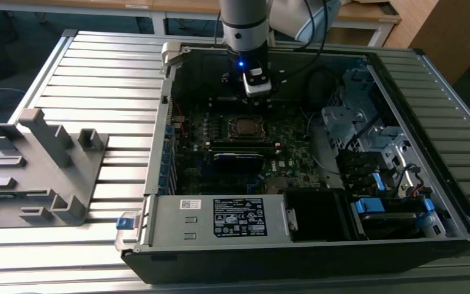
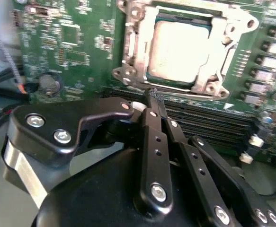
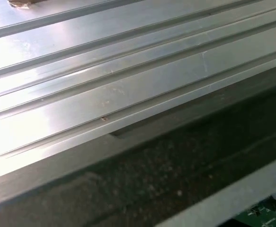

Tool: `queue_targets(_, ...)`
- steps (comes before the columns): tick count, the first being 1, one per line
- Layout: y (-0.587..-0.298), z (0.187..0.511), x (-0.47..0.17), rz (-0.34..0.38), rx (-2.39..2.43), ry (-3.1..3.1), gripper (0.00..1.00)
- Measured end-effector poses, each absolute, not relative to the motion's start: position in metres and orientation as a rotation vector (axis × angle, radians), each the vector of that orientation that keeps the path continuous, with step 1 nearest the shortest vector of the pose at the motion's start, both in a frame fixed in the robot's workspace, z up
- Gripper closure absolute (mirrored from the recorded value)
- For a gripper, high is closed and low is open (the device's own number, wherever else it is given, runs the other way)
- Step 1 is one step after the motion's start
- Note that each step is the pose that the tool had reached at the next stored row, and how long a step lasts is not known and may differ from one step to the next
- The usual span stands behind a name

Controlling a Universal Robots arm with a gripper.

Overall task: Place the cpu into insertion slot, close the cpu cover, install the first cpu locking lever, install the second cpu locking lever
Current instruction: 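Install the first cpu locking lever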

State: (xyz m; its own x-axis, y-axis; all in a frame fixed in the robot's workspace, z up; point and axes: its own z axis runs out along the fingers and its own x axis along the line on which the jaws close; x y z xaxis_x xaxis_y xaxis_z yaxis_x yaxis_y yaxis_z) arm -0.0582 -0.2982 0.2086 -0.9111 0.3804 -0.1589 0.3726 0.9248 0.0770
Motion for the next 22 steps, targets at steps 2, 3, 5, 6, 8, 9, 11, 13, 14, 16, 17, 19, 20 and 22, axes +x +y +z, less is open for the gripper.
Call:
queue_targets(2, -0.2982, 0.2082, -0.0576, 0.058, 0.581, 2.947, 0.89)
queue_targets(3, -0.2982, 0.2081, -0.0573, 0.053, 0.585, 2.965, 0.89)
queue_targets(5, -0.2982, 0.208, -0.0567, 0.043, 0.592, 3.0, 0.89)
queue_targets(6, -0.2982, 0.208, -0.0564, 0.038, 0.596, 3.017, 0.89)
queue_targets(8, -0.2982, 0.2079, -0.0557, 0.026, 0.604, 3.06, 0.89)
queue_targets(9, -0.2982, 0.2079, -0.0557, 0.026, 0.605, 3.061, 0.89)
queue_targets(11, -0.2982, 0.2079, -0.0557, 0.026, 0.605, 3.062, 0.89)
queue_targets(13, -0.2982, 0.2078, -0.0557, 0.03, 0.601, 3.063, 0.89)
queue_targets(14, -0.2982, 0.2078, -0.0556, 0.032, 0.592, 3.065, 0.89)
queue_targets(16, -0.2982, 0.2078, -0.0552, 0.034, 0.57, 3.07, 0.89)
queue_targets(17, -0.2982, 0.2078, -0.055, 0.034, 0.56, 3.072, 0.89)
queue_targets(19, -0.2983, 0.2079, -0.054, 0.034, 0.544, 3.075, 0.89)
queue_targets(20, -0.2983, 0.2079, -0.0535, 0.034, 0.536, 3.076, 0.89)
queue_targets(22, -0.2982, 0.2079, -0.0519, 0.036, 0.525, 3.078, 0.89)
